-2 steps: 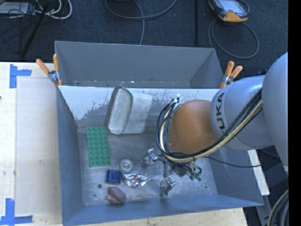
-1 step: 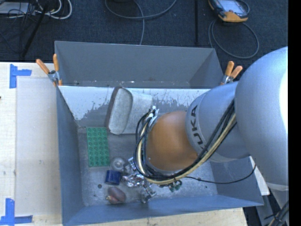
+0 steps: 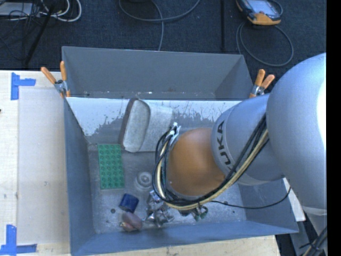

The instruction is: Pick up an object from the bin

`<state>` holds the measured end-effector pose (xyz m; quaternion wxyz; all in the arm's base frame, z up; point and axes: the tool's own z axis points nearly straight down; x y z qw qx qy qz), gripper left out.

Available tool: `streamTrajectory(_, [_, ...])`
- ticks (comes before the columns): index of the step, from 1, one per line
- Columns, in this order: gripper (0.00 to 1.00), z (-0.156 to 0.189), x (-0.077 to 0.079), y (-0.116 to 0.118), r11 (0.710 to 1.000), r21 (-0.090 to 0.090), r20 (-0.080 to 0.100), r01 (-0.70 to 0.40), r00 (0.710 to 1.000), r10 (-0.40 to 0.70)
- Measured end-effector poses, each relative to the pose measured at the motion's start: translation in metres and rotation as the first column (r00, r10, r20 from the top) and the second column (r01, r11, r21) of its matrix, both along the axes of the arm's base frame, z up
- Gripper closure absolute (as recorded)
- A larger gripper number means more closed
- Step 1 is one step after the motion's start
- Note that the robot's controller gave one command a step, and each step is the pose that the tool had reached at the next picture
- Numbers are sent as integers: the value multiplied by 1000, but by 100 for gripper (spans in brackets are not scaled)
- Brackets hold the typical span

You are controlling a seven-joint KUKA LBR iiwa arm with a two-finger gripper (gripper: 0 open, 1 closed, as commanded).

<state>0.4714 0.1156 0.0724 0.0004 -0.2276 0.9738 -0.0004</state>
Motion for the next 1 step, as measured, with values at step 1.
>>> streamTrajectory(1, [100, 177, 55, -40, 999, 1, 9, -45, 999, 45])
